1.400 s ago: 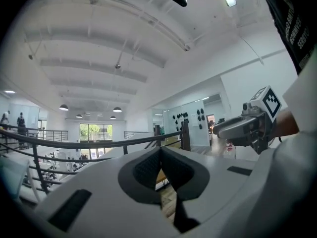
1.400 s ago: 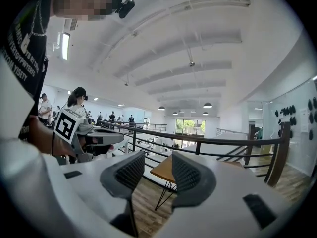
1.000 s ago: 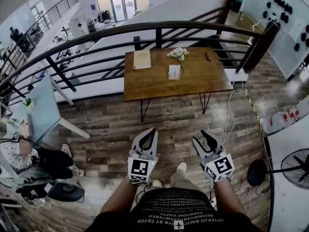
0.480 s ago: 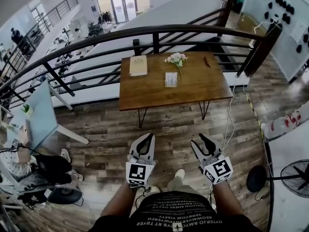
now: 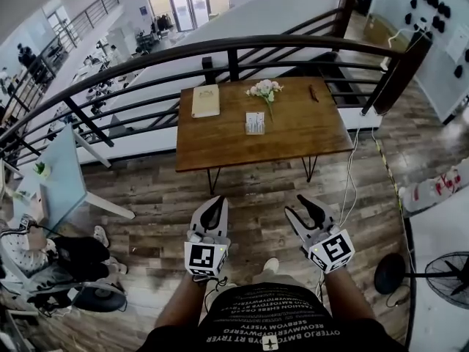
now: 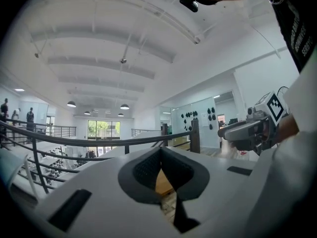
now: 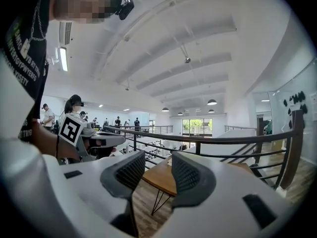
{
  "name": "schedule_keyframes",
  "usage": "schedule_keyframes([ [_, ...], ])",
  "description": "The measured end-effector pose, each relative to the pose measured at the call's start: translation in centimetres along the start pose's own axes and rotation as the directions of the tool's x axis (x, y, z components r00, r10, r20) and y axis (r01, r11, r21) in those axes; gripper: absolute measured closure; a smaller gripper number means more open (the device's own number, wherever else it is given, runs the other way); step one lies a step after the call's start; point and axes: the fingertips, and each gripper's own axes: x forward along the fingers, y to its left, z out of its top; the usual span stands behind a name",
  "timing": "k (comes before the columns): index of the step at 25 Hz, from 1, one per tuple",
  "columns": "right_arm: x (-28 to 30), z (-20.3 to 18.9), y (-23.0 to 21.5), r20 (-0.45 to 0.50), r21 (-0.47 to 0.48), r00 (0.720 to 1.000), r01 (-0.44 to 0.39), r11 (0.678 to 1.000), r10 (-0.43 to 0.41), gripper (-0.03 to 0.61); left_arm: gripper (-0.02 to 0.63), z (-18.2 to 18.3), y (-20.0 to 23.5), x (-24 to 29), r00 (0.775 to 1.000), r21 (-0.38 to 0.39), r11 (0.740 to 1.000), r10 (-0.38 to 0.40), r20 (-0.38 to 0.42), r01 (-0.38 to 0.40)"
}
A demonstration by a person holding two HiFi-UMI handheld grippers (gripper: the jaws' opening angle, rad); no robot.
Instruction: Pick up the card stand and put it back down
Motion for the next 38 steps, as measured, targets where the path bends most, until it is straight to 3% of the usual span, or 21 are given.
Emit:
schedule_keyframes([
  [11, -0.7, -0.6, -6.4, 0.027, 0.01, 0.998, -0.05, 0.999, 0.049, 0.419, 0.591, 1.5, -3.5, 4.1, 0.997, 0.089, 0.994, 0.062, 0.056, -0.066],
  [20, -1.1, -1.3, -7.4, 0.043, 0.037, 0.996, -0.084, 0.996, 0.083, 0.42, 0.591, 3.0, -4.1, 3.0, 0.993, 0.103, 0.989, 0.1, 0.064, -0.107],
  [38, 0.1, -1.7, -8.7, 0.008, 0.009, 0.997, -0.079, 0.997, 0.078, 0.426, 0.591, 1.6, -4.6, 6.2, 0.999, 0.065, 0.998, 0.004, 0.036, -0.007],
])
